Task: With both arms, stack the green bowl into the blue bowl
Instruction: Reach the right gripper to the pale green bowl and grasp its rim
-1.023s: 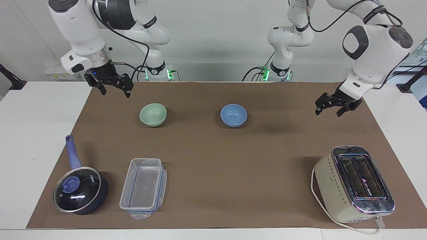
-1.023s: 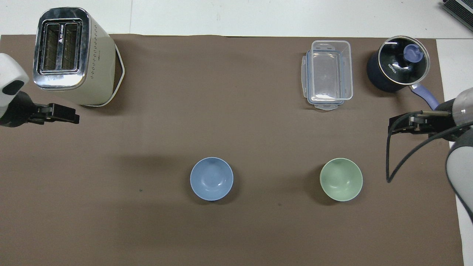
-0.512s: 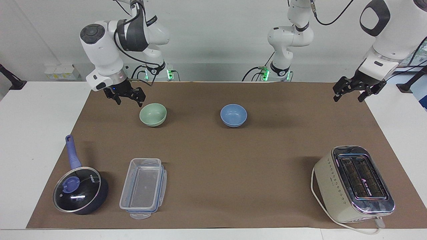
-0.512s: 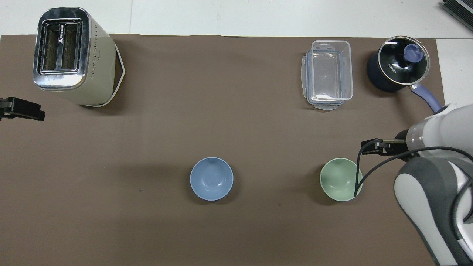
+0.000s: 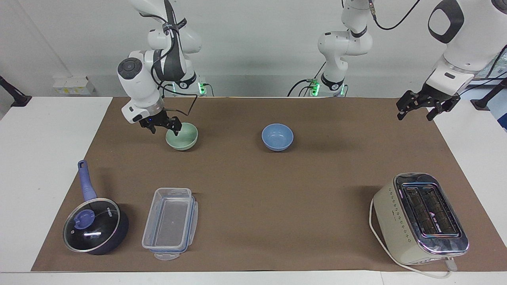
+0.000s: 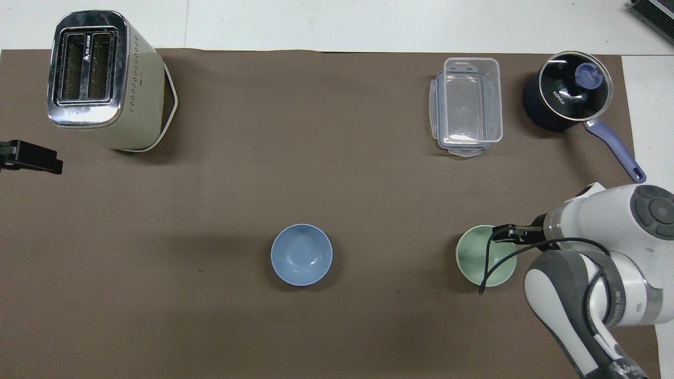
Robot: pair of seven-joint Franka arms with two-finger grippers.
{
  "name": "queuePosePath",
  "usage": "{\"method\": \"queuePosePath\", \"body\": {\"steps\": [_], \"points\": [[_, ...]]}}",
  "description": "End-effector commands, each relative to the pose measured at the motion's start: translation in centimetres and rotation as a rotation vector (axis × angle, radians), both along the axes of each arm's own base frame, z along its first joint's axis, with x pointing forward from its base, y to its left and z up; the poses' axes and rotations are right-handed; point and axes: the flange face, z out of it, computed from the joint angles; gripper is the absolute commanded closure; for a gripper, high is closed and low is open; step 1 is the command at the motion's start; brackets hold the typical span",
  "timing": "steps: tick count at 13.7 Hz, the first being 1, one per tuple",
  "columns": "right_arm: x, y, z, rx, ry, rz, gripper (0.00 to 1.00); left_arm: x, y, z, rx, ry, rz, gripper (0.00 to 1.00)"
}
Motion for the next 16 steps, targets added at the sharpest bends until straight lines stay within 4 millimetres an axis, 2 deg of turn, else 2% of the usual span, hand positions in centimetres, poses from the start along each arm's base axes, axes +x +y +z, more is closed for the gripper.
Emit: {"method": "queuePosePath", "body": {"steps": [1,6,8,9,11,13,16], "points": [[-2.0,-0.4,-2.3,0.020,-0.042,0.031,0.00,-0.1,-0.1,0.2,0.020,0.013,-0.019,0.00],[-2.9,-0.7,-4.4,0.020,-0.031,0.038,0.04,-0.1,0.5,0.2,0.022,0.012,-0.009,0.00],[-3.1,-0.7,-4.8,0.020,-0.036,0.049,0.09,-0.1,0.4,0.2,0.022,0.012,-0.011,0.00],[-3.1,-0.8,-4.9,0.021,-0.034,0.049,0.15,-0.1,0.4,0.2,0.022,0.013,-0.011,0.00],[-3.2,-0.9,-4.9,0.023,-0.028,0.056,0.38,-0.1,0.4,0.2,0.020,0.012,-0.011,0.00],[-3.2,-1.0,-4.9,0.023,-0.029,0.057,0.55,-0.1,0.4,0.2,0.020,0.012,-0.011,0.00],[-3.1,-1.1,-4.9,0.024,-0.030,0.055,0.93,-0.1,0.4,0.2,0.020,0.012,-0.011,0.00]]}}
